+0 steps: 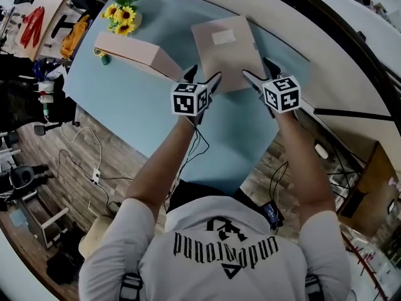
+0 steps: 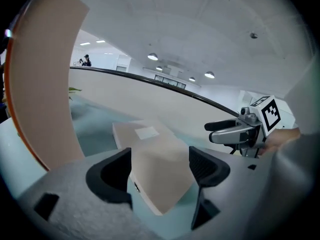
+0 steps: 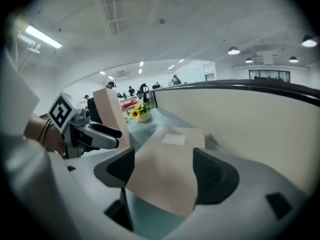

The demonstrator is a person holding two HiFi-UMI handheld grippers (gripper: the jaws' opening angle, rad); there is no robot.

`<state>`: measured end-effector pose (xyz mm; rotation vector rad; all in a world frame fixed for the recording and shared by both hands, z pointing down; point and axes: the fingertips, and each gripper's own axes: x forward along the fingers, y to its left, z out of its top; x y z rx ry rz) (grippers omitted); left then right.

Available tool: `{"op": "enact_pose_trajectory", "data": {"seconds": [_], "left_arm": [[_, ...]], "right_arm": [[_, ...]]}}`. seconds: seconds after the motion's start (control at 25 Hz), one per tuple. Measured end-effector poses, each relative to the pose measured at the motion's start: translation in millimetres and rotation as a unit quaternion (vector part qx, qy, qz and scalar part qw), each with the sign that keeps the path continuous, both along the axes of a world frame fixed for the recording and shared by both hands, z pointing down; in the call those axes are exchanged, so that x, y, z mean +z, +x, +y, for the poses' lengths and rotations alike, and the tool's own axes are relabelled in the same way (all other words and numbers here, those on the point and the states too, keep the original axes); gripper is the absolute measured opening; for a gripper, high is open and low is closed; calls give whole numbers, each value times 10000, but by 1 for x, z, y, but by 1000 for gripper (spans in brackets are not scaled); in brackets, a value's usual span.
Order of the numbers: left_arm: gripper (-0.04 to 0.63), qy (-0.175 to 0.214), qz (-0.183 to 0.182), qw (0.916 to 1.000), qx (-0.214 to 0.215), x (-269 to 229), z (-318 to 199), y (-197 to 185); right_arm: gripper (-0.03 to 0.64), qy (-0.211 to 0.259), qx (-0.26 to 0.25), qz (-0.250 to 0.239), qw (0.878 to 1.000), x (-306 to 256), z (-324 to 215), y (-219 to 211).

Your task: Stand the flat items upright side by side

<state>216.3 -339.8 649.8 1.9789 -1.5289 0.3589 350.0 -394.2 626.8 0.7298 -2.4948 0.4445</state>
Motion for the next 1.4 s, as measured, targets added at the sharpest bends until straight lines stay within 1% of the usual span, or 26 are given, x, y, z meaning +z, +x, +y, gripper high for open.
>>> {"op": "enact_pose_trajectory", "data": {"seconds": [0.16,0.36,0.52,0.68,0.8,0.88,0.96,1.04,1.12,1.24,1.4], "left_arm": [[373,-230,-57,9997,-64,28,-18,-6],[377,-580,4,9981,-188,63,-32,-11],[379,-835,162,9954,-436,86,-42,-19],[384,-1067,334,9919,-608,105,-48,-22],[388,-1225,390,9893,-694,117,-48,-23],[397,-1319,469,9872,-761,122,-50,-26],[399,-1365,581,9859,-772,124,-52,-26],[388,-1375,718,9849,-761,126,-52,-23],[370,-1377,831,9840,-773,128,-51,-20],[362,-1403,830,9835,-781,126,-51,-17],[353,-1455,739,9842,-686,121,-41,-10]], "right_arm": [[373,-271,-102,212,9994,29,-26,-5],[387,-691,-80,476,9964,70,-51,-7],[399,-985,-76,639,9931,96,-66,-11],[416,-1324,62,608,9893,117,-76,-10],[422,-1416,3,748,9871,130,-78,-8],[425,-1521,81,836,9848,138,-81,-5],[424,-1718,127,776,9820,144,-81,-5],[385,-1894,105,632,9798,147,-78,-8],[383,-1925,85,565,9796,147,-77,-9],[370,-1940,123,566,9793,146,-74,-7],[362,-1915,269,564,9795,142,-60,2]]}}
